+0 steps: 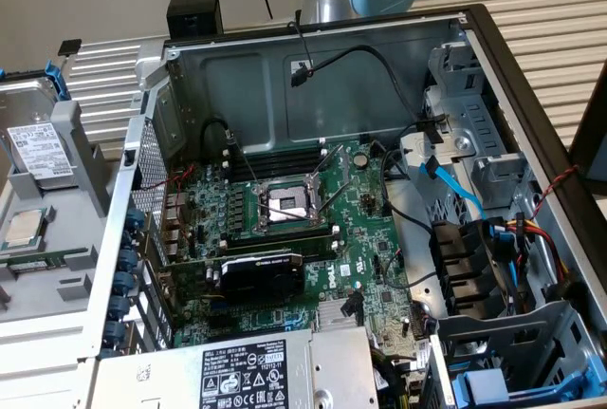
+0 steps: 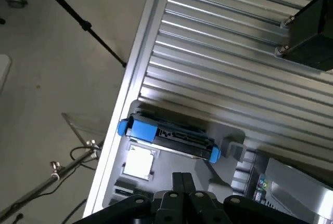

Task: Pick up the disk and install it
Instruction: 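Pick up the disk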

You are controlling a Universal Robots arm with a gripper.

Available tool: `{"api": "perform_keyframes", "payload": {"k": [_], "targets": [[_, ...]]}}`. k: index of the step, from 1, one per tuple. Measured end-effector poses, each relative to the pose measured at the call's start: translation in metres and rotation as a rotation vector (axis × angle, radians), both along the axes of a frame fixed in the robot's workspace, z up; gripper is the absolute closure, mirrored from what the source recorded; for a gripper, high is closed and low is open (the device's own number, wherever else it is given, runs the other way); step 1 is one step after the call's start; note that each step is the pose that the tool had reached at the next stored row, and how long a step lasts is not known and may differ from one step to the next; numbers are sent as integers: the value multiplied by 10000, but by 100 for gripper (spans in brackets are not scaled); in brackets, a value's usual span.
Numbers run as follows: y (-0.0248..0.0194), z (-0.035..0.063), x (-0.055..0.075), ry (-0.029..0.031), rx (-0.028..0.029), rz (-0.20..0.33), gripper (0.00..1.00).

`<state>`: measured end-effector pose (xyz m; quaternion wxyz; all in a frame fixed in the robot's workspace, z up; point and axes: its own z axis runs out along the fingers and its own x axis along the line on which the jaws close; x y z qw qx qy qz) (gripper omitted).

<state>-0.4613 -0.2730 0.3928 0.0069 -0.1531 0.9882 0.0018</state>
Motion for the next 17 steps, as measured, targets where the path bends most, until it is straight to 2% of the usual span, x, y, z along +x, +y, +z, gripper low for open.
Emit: {"api": "perform_keyframes", "payload": {"k": [17], "targets": [[0,-2,0,1,-10,3095,89]]}}
